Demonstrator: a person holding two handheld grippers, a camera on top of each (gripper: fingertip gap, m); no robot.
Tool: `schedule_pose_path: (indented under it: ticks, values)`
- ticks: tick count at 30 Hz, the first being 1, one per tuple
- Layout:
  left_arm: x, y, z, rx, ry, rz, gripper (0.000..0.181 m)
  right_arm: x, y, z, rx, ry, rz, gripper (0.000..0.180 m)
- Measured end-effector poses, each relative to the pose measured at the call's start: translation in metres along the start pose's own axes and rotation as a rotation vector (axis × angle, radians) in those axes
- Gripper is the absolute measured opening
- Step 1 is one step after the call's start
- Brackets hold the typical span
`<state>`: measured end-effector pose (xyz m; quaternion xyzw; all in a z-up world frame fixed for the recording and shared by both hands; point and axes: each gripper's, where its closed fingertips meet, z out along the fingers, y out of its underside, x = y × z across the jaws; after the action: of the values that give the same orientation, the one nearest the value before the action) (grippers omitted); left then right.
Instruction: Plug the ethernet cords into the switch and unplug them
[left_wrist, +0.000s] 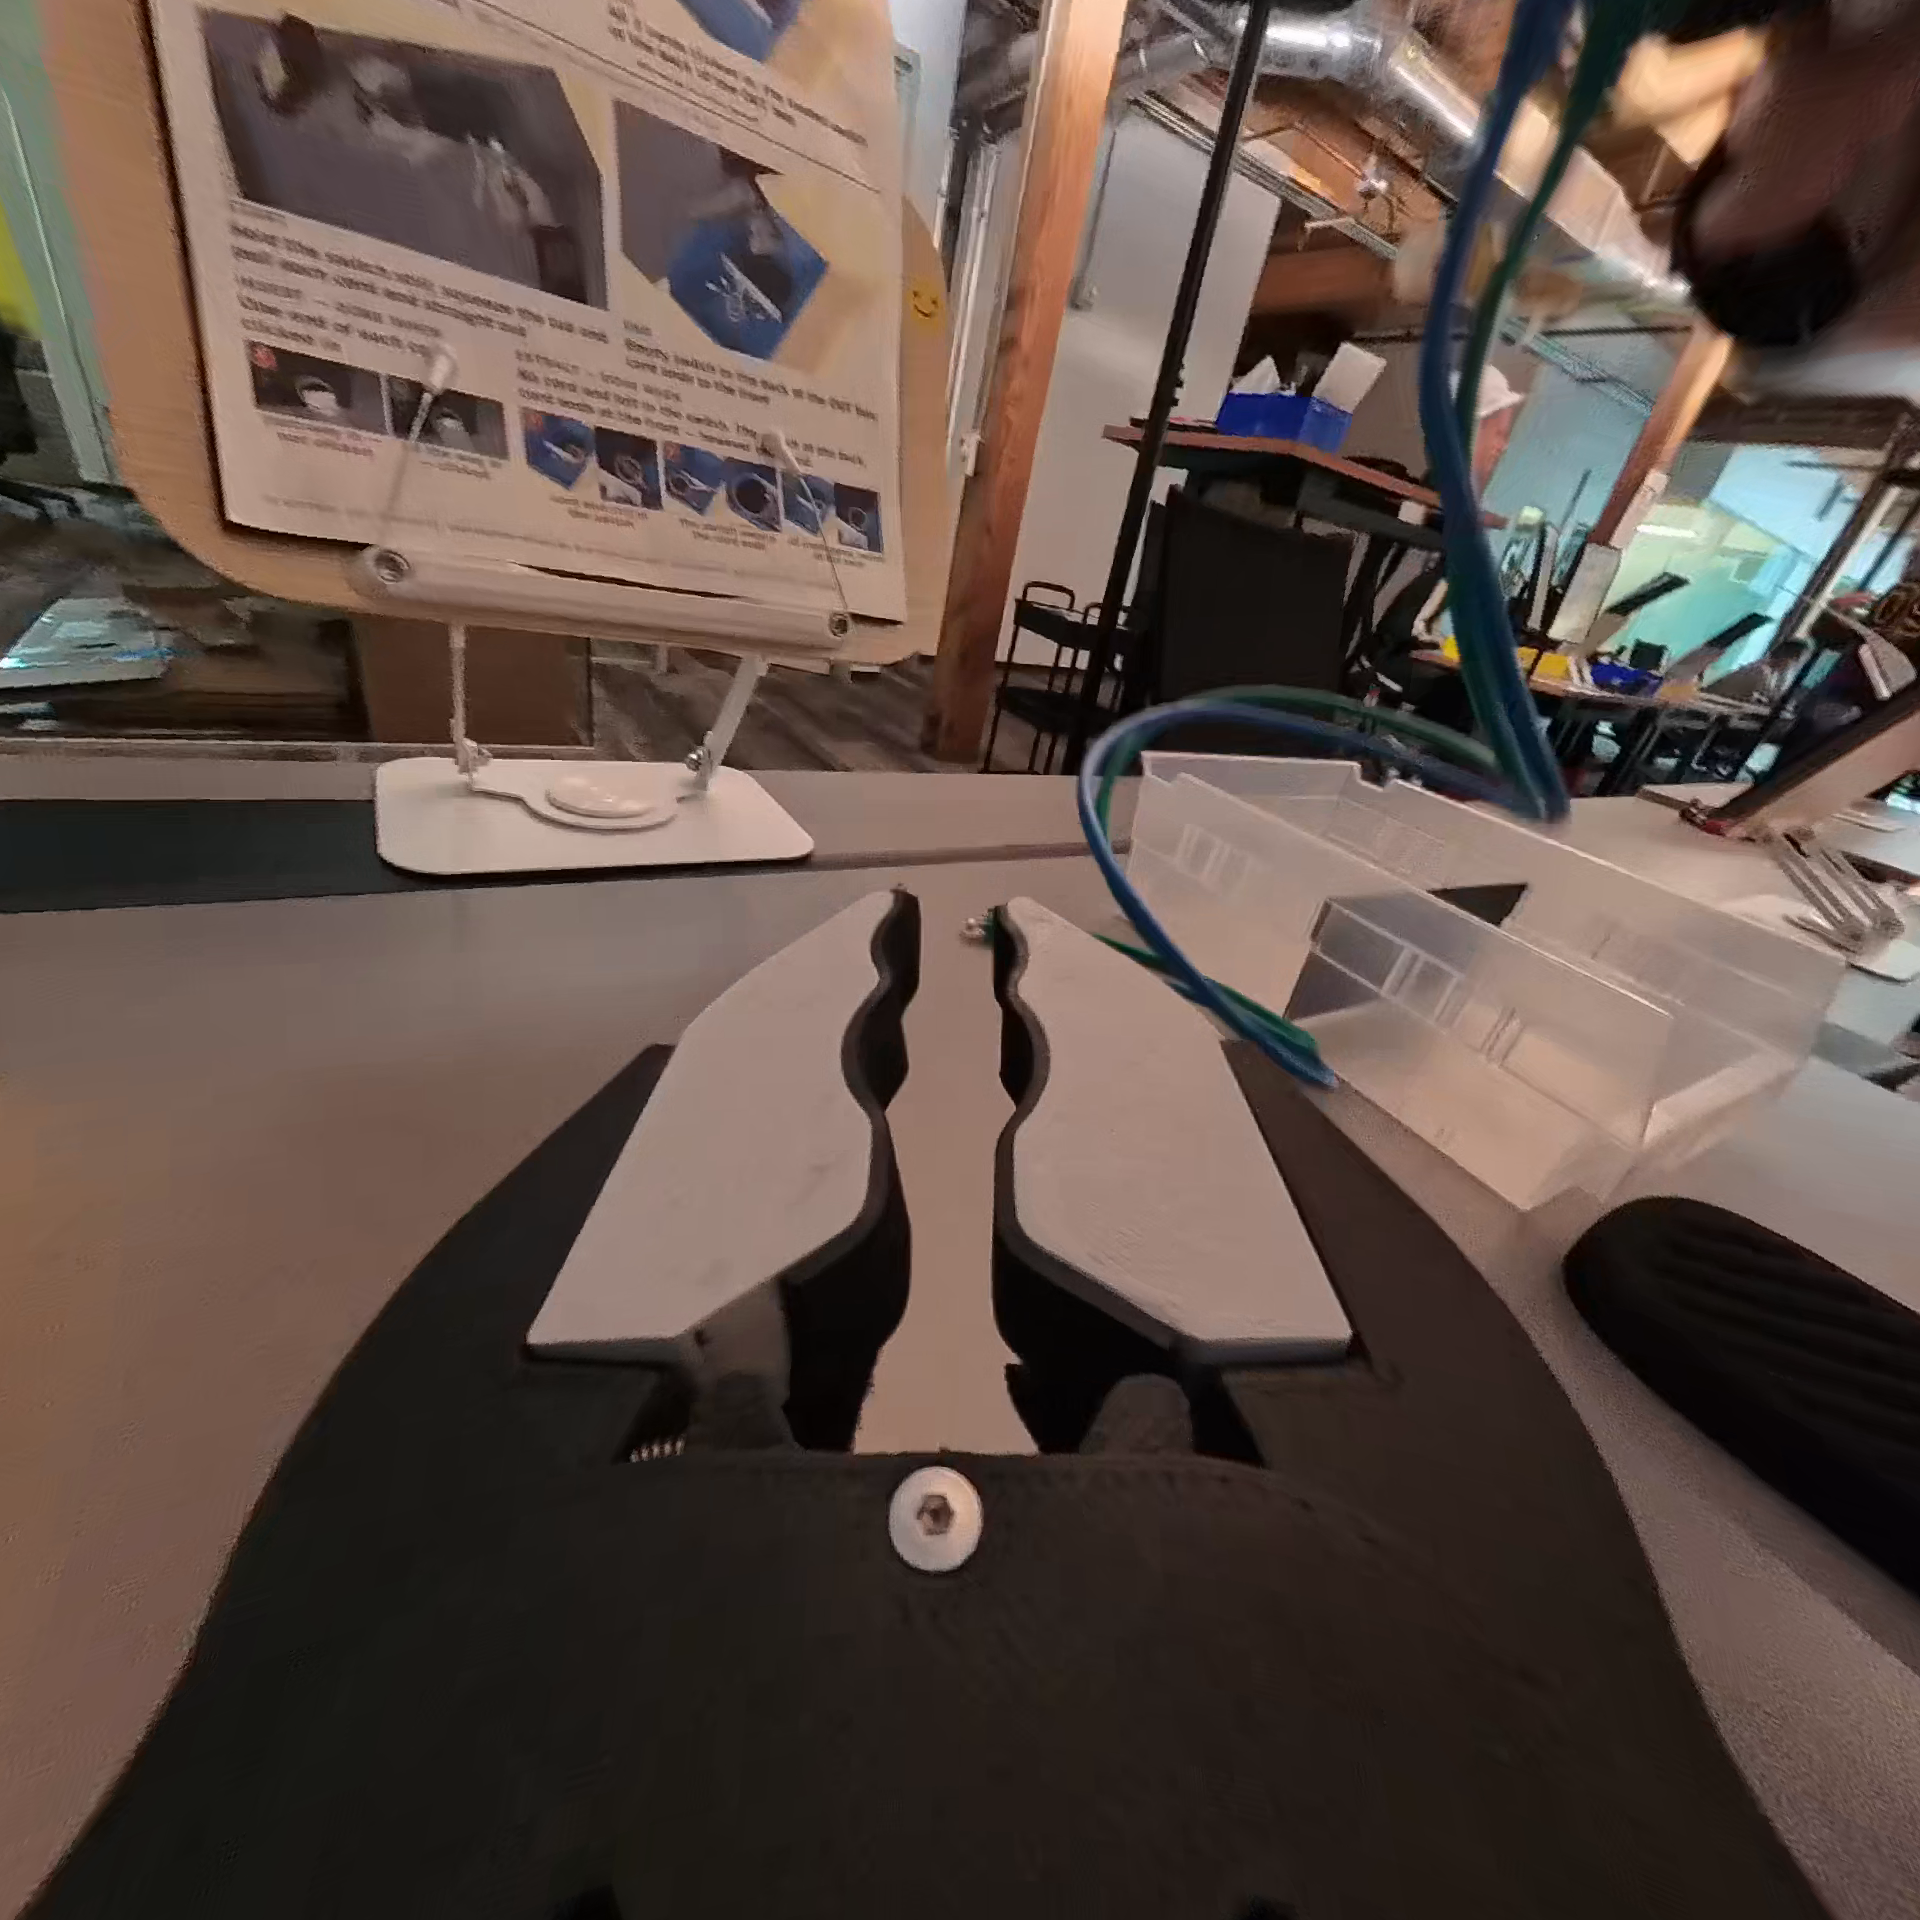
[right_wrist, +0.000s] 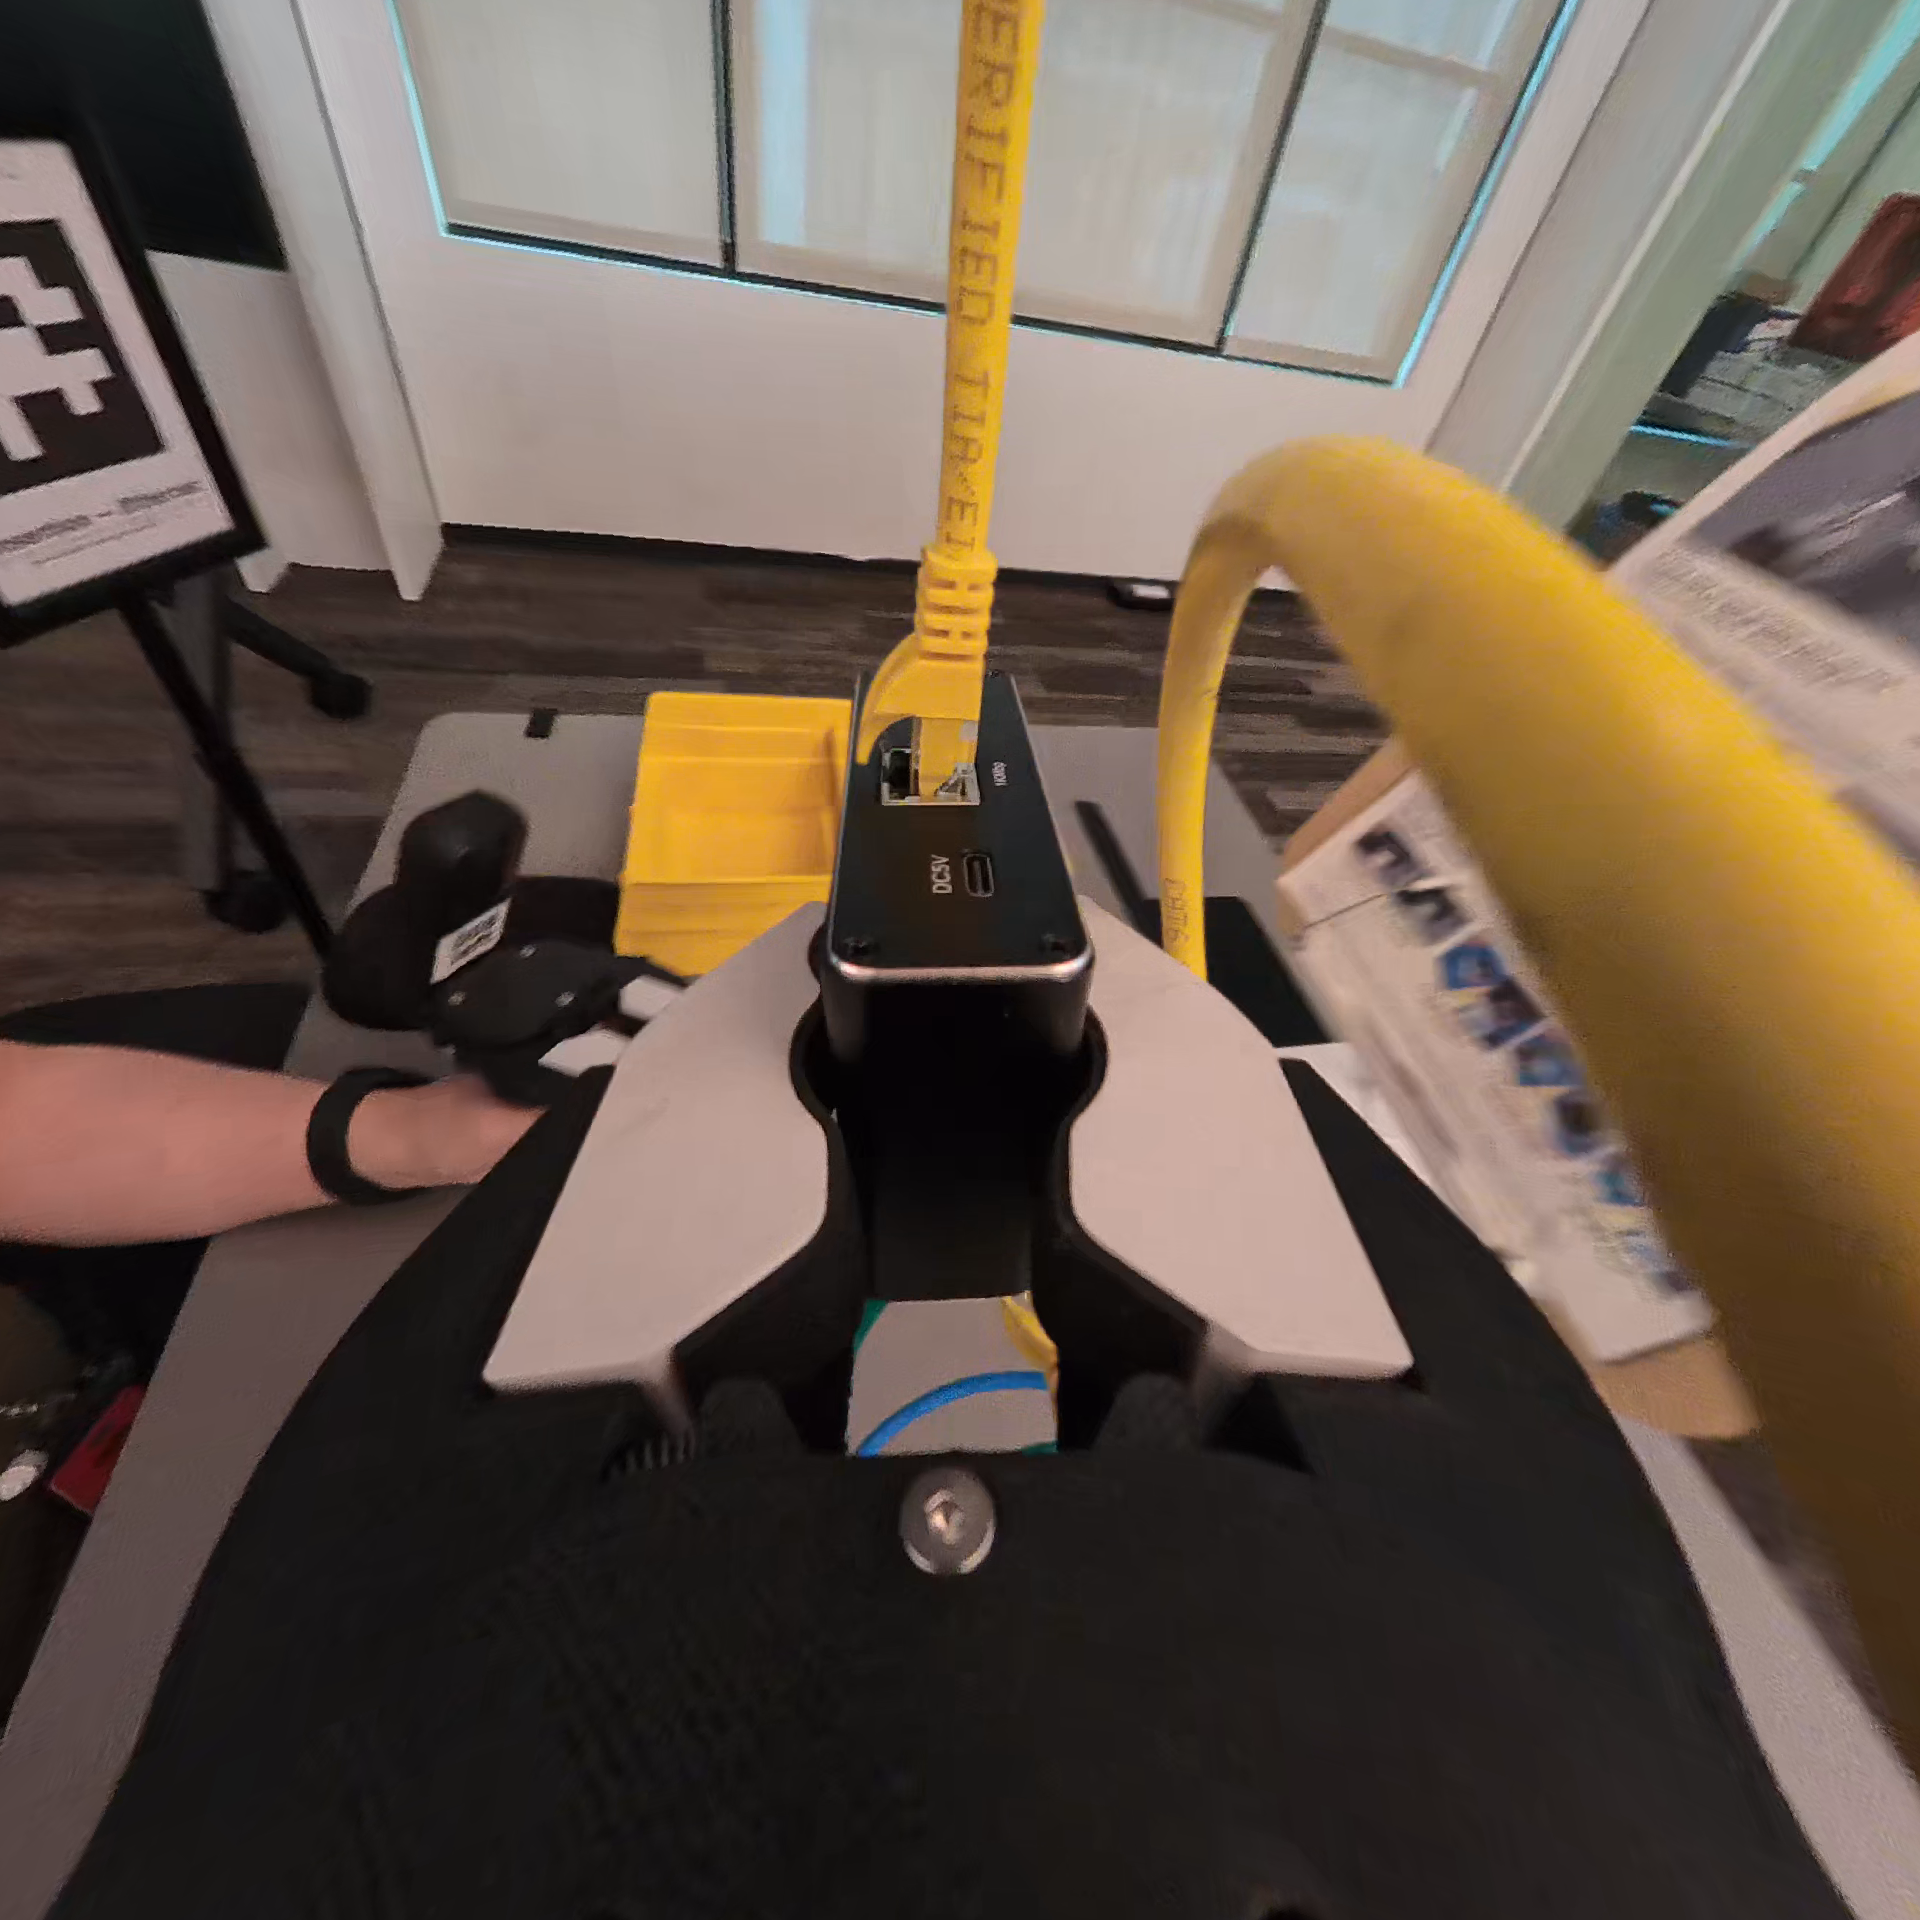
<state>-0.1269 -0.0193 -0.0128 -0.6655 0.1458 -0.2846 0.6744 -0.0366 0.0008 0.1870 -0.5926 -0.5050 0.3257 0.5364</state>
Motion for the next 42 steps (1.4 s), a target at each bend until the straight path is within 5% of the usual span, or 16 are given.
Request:
schedule_pose_path:
  ticks: [8,14,18,29,42]
  values:
    - [0.019,0.01,0.005,-0.046,0.144,-0.144,0.0,0.094,-0.132,-0.075,0.031,0.279,-0.035,0.038]
    - [0.019,0.017,0.009,-0.077,0.192,-0.263,0.003,0.128,-0.189,-0.133,0.039,0.442,-0.03,0.038]
    - [0.02,0.018,0.009,-0.082,0.199,-0.263,0.003,0.148,-0.174,-0.153,0.01,0.497,0.037,0.038]
    - [0.022,0.023,0.011,-0.104,0.206,-0.252,0.003,0.202,-0.054,-0.175,-0.164,0.624,0.138,0.038]
    - [0.026,0.028,0.014,-0.133,0.218,-0.248,0.003,0.201,-0.096,-0.164,-0.029,0.669,-0.047,0.038]
